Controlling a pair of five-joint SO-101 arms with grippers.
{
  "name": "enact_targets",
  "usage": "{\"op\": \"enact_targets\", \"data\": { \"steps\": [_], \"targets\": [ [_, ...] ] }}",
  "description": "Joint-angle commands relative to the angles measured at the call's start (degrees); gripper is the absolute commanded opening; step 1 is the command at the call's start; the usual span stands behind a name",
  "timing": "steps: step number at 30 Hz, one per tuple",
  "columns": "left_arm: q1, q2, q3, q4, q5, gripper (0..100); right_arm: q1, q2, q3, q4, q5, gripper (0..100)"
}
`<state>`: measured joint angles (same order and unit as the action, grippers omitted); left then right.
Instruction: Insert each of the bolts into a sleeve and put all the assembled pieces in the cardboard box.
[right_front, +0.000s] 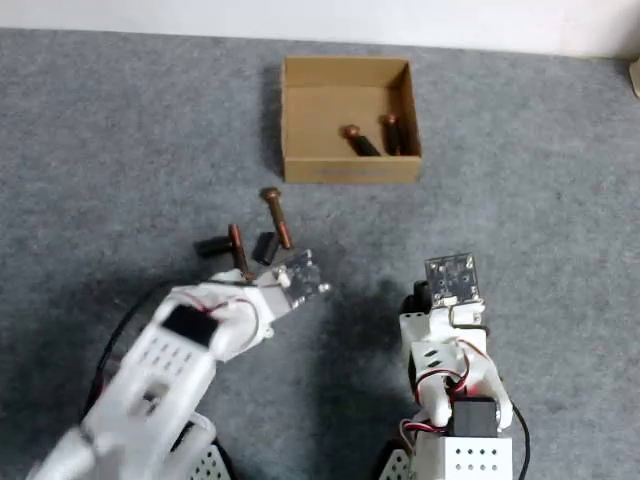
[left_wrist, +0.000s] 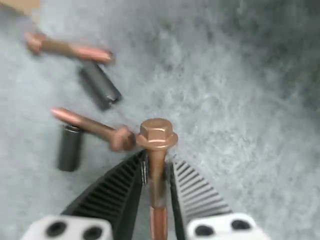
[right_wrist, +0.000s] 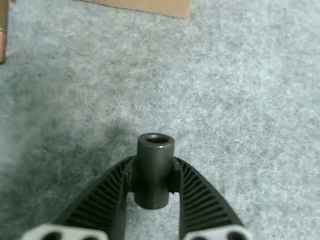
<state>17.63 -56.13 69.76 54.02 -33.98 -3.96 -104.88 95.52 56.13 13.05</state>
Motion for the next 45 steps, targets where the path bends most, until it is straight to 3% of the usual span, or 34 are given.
{"op": "enact_targets", "data": {
  "steps": [1,10,13,20,25,35,41,45],
  "targets": [
    [1.19,-19.74,-0.84,5.36,-0.35,0,1.01,-0.48,1.36,-1.63,0.7,0.4],
    [3.21,-49.19,2.95,3.96,0.62,1,-0.22,-0.48,1.27,-1.98,0.26,0.4],
    [4.35,-48.48,5.85,-6.24,9.05,1,-4.44,-0.48,1.36,-5.67,0.26,0.4],
    [3.82,-46.11,12.79,-39.38,33.93,1,-17.27,-0.48,1.19,-13.05,0.26,0.4],
    [4.26,-45.67,12.26,-42.99,48.09,1,-23.69,-0.48,1.19,-22.11,0.26,0.4],
    [4.35,-46.2,16.4,-43.52,53.01,1,-27.21,-0.48,1.1,-27.74,0.18,0.4],
    [3.56,-46.2,25.27,-59.34,58.37,1,-32.22,-0.48,1.8,-31.87,0.44,0.4],
    [4.09,-45.76,27.38,-60.57,57.85,1,-32.66,-0.48,1.89,-31.78,0.62,0.4]
  ]
}}
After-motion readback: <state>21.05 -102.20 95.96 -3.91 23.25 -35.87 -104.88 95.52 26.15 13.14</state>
